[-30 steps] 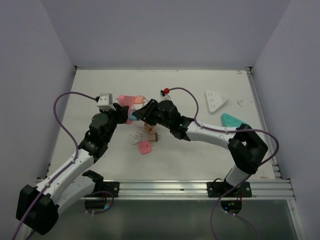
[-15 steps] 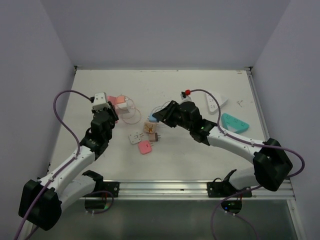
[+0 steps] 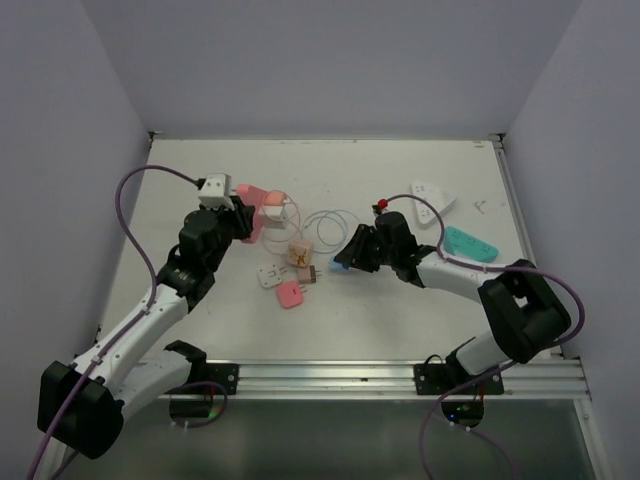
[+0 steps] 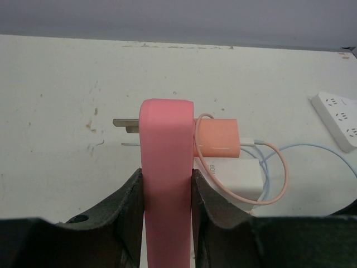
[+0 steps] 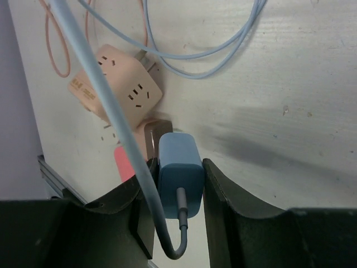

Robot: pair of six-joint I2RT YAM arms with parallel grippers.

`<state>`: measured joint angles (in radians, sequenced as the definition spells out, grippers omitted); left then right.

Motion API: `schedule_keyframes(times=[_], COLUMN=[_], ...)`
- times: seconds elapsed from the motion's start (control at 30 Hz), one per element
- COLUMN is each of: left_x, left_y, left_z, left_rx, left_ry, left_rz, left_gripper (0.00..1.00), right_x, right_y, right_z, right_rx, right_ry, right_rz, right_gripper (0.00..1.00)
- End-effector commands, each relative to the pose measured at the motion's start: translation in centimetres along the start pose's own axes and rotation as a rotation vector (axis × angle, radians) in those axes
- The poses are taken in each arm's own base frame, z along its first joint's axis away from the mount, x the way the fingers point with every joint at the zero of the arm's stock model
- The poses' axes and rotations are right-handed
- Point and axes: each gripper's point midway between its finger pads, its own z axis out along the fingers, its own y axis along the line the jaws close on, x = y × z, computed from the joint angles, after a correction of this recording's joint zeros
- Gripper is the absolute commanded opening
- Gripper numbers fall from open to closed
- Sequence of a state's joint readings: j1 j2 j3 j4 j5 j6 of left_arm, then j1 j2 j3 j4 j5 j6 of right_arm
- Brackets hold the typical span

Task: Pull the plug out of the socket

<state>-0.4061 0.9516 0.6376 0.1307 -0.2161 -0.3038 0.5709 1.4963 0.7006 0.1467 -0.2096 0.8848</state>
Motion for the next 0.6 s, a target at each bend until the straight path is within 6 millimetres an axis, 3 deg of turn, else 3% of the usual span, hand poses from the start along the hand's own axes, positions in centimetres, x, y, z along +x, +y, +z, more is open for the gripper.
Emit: schedule_keyframes(times=[0.0, 0.03, 0.13, 0.27, 0.37, 0.57], left_x=[-4.1, -4.0, -3.9, -3.8, -3.7, -4.0], left_y=[-2.8, -2.8, -2.9, -3.1, -3.3, -4.2], left_z=[-0.4, -0.5, -0.6, -0.5, -0.5, -0.6], left_rx=[0.119, 0.121, 0.128, 0.14, 0.152, 0.194], left_ry=[-0.086, -0.084, -0.079, -0.074, -0.07, -0.063], left_rz=[-0.032, -0.03, -0.027, -0.029, -0.027, -0.033], left_gripper=[0.0, 0.0, 0.0, 0.0, 0.0, 0.0], right_x=[0.2, 0.0, -0.8, -2.6, -3.8, -3.2], right_y=[-0.1, -0.3, -0.8, -1.2, 1.0, 8.0], right_z=[0.4, 0.4, -0.2, -2.4, -3.9, -4.9], right_rx=[-0.031, -0.025, 0.024, 0.114, 0.061, -0.173], right_ry=[0.021, 0.013, -0.016, -0.078, -0.122, -0.132], right_rz=[-0.065, -0.065, -0.094, -0.162, -0.231, -0.528], right_gripper=[0.26, 0.37, 0.59, 0.77, 0.84, 0.88])
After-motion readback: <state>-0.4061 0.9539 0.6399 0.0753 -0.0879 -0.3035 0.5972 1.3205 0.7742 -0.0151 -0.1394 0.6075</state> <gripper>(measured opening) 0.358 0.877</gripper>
